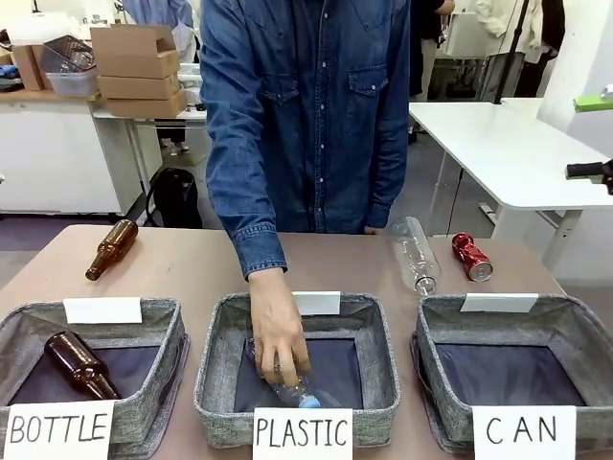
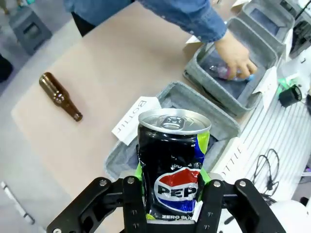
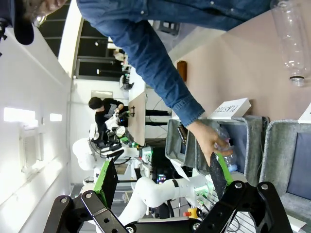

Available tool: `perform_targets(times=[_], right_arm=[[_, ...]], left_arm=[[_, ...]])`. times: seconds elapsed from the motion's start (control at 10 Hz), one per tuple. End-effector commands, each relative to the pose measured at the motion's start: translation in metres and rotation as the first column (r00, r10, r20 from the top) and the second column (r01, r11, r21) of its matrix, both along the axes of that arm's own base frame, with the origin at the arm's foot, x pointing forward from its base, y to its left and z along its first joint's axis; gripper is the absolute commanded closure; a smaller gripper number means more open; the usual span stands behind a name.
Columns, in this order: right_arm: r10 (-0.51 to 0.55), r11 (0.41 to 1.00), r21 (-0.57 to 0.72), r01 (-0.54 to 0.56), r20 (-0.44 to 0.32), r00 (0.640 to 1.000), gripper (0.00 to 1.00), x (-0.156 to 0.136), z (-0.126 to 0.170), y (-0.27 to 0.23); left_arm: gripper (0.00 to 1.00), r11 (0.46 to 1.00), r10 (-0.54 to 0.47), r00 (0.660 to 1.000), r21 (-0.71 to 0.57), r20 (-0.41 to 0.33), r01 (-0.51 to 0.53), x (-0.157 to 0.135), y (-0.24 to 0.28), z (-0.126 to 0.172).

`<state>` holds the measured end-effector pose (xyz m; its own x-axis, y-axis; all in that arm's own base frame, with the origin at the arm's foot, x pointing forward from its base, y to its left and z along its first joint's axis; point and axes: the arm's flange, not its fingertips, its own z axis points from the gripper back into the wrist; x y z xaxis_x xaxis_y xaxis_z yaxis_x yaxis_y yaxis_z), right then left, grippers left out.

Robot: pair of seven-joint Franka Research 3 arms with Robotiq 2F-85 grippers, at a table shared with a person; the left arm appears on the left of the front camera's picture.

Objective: Sort the can waste into the basket.
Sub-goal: Pick up the can waste from the table and place it in the right Fabric basket.

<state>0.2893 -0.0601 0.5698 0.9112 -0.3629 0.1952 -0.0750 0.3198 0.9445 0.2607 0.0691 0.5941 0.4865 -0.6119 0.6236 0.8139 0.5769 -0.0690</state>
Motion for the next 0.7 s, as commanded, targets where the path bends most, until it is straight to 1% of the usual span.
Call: perform_targets(times=[0.0,0.1,0.2,0.3,0.4,0.5,0.6], right_arm=[[0.005,1.0,0.015,-0.005,0.033,0.999,0.0,0.003,0.0,0.001],[0.005,1.0,0.015,-0.005,0.033,0.999,0.0,0.003,0.0,0.001],[0.005,1.0,0.015,-0.005,0.033,0.999,0.0,0.003,0.0,0.001],[0.005,1.0,0.015,-0.005,0.033,0.999,0.0,0.003,0.0,0.001],[0.005,1.0,0.015,-0.005,0.033,0.999,0.0,0.003,0.0,0.001],[0.005,1.0,0.015,-0.005,0.033,0.999,0.0,0.003,0.0,0.001],[0.005,1.0,0.015,-0.005,0.033,0.999,0.0,0.003,0.0,0.001]], left_arm=[[0.64,0.997,-0.071,0.997,0.021,0.028,0.071,0.014,-0.039,-0.01],[0.64,0.989,-0.151,0.989,-0.001,-0.008,0.151,0.027,-0.071,-0.011],[0.64,0.968,-0.248,0.967,0.01,-0.058,0.249,0.039,-0.114,-0.013],[0.64,0.944,-0.315,0.946,0.073,-0.079,0.321,0.045,-0.159,-0.014],[0.64,0.941,-0.31,0.949,0.125,-0.052,0.314,0.047,-0.166,-0.007],[0.64,0.958,-0.272,0.961,0.077,-0.051,0.276,0.047,-0.143,-0.002],[0.64,0.97,-0.236,0.971,0.048,-0.041,0.238,0.04,-0.13,-0.002]])
